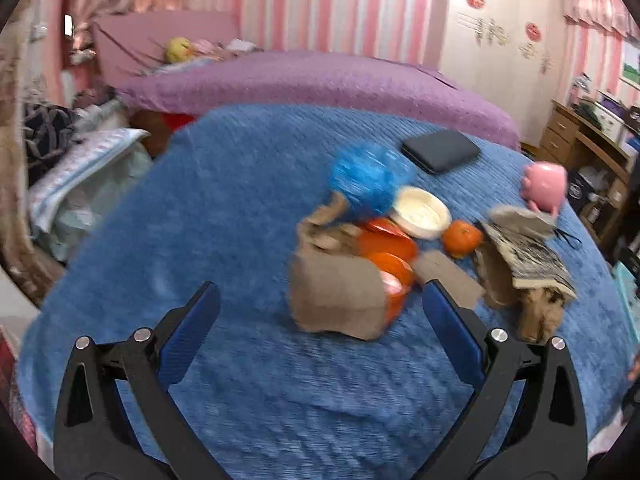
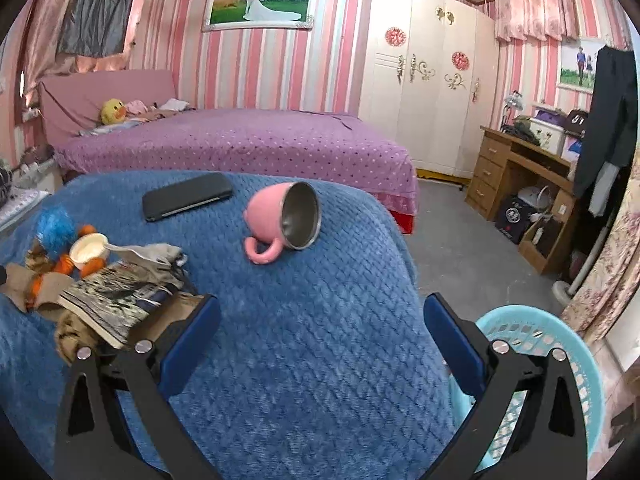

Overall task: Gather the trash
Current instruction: 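Grasp the brown cardboard tube with the left gripper while the right gripper reaches the printed paper bag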

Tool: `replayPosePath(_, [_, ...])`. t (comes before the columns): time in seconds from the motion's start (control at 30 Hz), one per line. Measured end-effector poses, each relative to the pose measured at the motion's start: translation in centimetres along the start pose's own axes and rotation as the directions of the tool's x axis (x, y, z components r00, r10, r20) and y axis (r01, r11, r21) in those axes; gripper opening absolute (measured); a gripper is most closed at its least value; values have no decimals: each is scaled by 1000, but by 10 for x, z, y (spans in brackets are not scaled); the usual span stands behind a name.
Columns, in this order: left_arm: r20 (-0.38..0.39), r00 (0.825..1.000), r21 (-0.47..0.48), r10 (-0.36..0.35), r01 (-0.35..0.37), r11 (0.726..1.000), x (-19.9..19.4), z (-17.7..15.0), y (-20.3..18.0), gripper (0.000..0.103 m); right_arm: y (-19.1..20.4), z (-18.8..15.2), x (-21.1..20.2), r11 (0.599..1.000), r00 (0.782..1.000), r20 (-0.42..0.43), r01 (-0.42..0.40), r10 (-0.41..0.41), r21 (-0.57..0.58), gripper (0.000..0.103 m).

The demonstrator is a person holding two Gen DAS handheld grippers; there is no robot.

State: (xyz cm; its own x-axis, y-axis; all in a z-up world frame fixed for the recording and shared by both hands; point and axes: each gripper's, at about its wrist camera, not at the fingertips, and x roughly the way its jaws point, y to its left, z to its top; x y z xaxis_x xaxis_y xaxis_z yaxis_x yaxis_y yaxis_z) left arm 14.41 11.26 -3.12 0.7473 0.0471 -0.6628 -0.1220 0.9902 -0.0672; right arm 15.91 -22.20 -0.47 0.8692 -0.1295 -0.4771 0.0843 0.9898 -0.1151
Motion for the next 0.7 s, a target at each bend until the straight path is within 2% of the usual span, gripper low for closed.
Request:
replayPosePath(0.07, [11, 1000, 49, 8, -8, 999, 2, -3, -15, 98, -1, -1, 1, 1000, 1000, -4, 13, -13, 9, 99])
replayPosePath(0.13, [26, 1000, 60, 18, -19, 998, 3, -3, -19, 98, -4, -2, 3, 1000, 1000, -17, 7, -7, 26, 99])
replayPosePath(0.23, [16, 1000, -1, 11, -11, 1000, 9, 0, -8, 97, -7, -4, 5, 1000, 1000, -28, 2, -1, 29, 99])
replayPosePath(0.3, [-2, 999, -26, 33, -33, 999, 16, 0, -3, 97, -6, -4, 6, 1000, 1000, -24, 19, -19, 22, 99])
replayPosePath(0.43, [-41, 998, -8, 52, -52, 999, 34, -1, -11, 92, -2, -5, 9, 1000, 999, -38, 17, -16, 25, 99])
replayPosePath(0.47, [-45, 997, 10, 59, -59, 998, 36, -2, -15, 89, -1, -5, 10, 999, 999, -49, 15, -13, 29, 99])
replayPosePath(0.53, [-52, 997, 42, 62, -59, 997, 41, -4, -23, 72, 1, -4, 12, 999, 998, -58, 13, -11, 31, 99])
replayPosePath(0.57, [-57, 997, 47, 56, -53, 997, 41, -4, -24, 69, 1, -5, 13, 999, 998, -60, 3, -1, 35, 99])
replayPosePath(0.63, [-54, 997, 47, 51, -49, 998, 39, -4, -24, 58, 2, -6, 12, 997, 997, -69, -43, 47, 58, 99])
replayPosePath(0.7, [-42, 998, 35, 45, -44, 998, 34, -3, -21, 57, 6, -5, 9, 994, 994, -69, -75, 80, 73, 99])
